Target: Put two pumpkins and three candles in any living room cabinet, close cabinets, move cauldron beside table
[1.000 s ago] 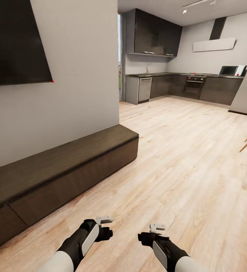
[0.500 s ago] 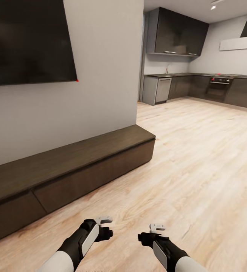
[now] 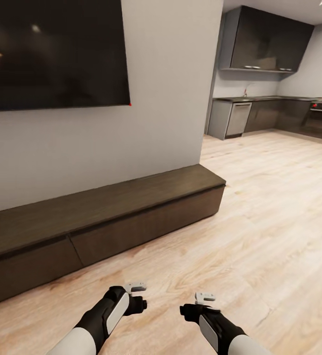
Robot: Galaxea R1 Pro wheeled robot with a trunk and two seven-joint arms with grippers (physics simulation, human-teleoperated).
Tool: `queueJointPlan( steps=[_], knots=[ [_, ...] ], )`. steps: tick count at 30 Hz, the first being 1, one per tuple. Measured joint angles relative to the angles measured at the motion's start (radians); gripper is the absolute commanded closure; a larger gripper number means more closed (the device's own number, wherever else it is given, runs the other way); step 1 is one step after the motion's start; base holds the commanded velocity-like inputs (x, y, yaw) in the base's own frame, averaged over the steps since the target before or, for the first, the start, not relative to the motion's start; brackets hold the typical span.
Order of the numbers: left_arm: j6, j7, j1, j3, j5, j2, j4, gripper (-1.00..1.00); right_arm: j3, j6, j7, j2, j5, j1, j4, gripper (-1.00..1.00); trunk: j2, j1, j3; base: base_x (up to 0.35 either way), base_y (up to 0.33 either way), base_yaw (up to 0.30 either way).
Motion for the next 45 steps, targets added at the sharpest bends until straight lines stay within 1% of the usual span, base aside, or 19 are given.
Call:
queueJointPlan(
  steps=[11, 18, 25, 36, 41, 42, 44, 45],
  knots=[
    [0.0, 0.0, 0.0, 0.0, 0.0, 0.001, 0.0, -1.0, 0.0, -0.001, 0.0, 0.0, 0.0, 0.0, 0.0, -1.0, 0.0, 0.0, 0.0, 0.056, -0.001, 0.289],
    [0.0, 0.0, 0.0, 0.0, 0.0, 0.001, 0.0, -1.0, 0.0, -0.002, 0.0, -0.001, 0.0, 0.0, 0.0, -1.0, 0.0, 0.0, 0.0, 0.125, -0.076, 0.281],
    [-0.001, 0.0, 0.0, -0.001, -0.001, 0.001, 0.001, -1.0, 0.0, -0.007, 0.003, -0.002, -0.002, 0.0, -0.001, -1.0, 0.0, 0.0, 0.0, 0.199, -0.154, 0.045],
    [-0.014, 0.0, 0.0, 0.0, 0.001, 0.001, 0.001, -1.0, -0.002, -0.013, 0.006, -0.002, -0.005, 0.0, 0.0, -1.0, 0.0, 0.0, 0.0, 0.153, -0.014, 0.0],
    [-0.016, -0.002, -0.001, 0.001, 0.005, 0.001, -0.007, -1.0, -0.012, -0.034, 0.012, 0.0, -0.025, 0.0, -0.008, -1.0, 0.0, 0.0, 0.0, 0.082, 0.0, 0.0],
    [-0.016, -0.002, 0.0, 0.003, 0.005, 0.001, -0.01, -1.0, -0.014, -0.041, 0.023, 0.0, -0.041, 0.0, -0.009, -1.0, 0.0, 0.0, 0.0, 0.025, 0.0, 0.0],
    [-0.016, -0.004, 0.0, 0.006, 0.007, 0.002, -0.012, -1.0, -0.016, -0.043, 0.054, 0.001, -0.095, 0.0, -0.01, -1.0, 0.0, 0.0, 0.0, 0.015, 0.0, 0.0],
    [-0.016, -0.005, -0.001, 0.008, 0.008, 0.003, -0.013, -1.0, -0.016, -0.044, 0.061, 0.0, -0.113, 0.0, -0.01, -1.0, 0.0, 0.0, 0.0, 0.008, 0.0, 0.0]
  ],
)
